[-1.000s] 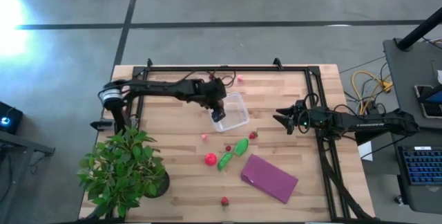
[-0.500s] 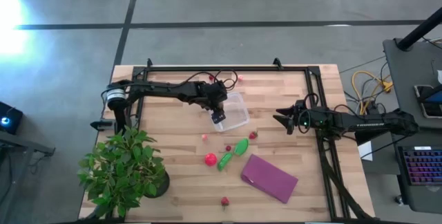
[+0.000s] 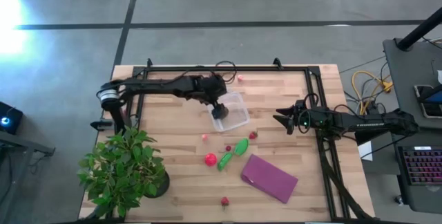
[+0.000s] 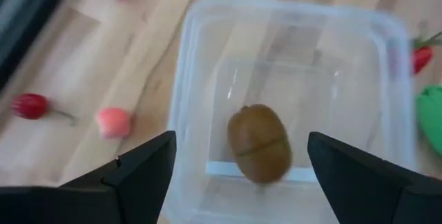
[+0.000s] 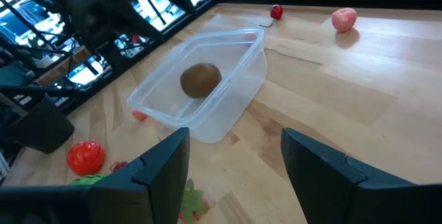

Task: Pick and placing Produce into tupperware
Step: Put the bottom pink peach into the transparent bin

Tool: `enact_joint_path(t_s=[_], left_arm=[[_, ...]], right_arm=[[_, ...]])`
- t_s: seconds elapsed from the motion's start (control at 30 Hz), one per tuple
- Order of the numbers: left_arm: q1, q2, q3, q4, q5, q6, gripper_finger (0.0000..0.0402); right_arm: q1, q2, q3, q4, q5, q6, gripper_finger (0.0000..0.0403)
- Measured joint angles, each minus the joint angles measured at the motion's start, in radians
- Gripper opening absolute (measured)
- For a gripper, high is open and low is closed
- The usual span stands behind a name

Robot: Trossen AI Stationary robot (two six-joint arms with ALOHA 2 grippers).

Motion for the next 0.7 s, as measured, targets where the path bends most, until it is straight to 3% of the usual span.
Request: enact_joint_path(t_s=[0.1, 0.23, 0.33, 0.5, 0.7], left_arm=[[0.001, -0.045, 0.034, -0.134, 0.026, -0.003, 0.0313], [-0.004, -0.096, 0.032, -0.343, 0.145, -0.005, 0.0313], [-0.013, -0.106, -0.005, -0.411, 0.120, 0.001, 0.0313], [0.026, -0.108, -0.006, -0.383, 0.055, 0.008, 0.0312], [0.184, -0.083, 0.031, -0.269, 0.038, -0.211, 0.0309]], right_arm=[[0.000, 0.000, 0.000, 0.000, 0.000, 0.000, 0.0219], [0.000, 0.001, 0.000, 0.000, 0.000, 0.000, 0.0219], [0.000, 0.001, 0.000, 0.000, 0.000, 0.000, 0.0219], [0.000, 0.001, 0.000, 0.000, 0.000, 0.000, 0.0219], [0.000, 0.001, 0.000, 0.001, 0.000, 0.003, 0.0219]])
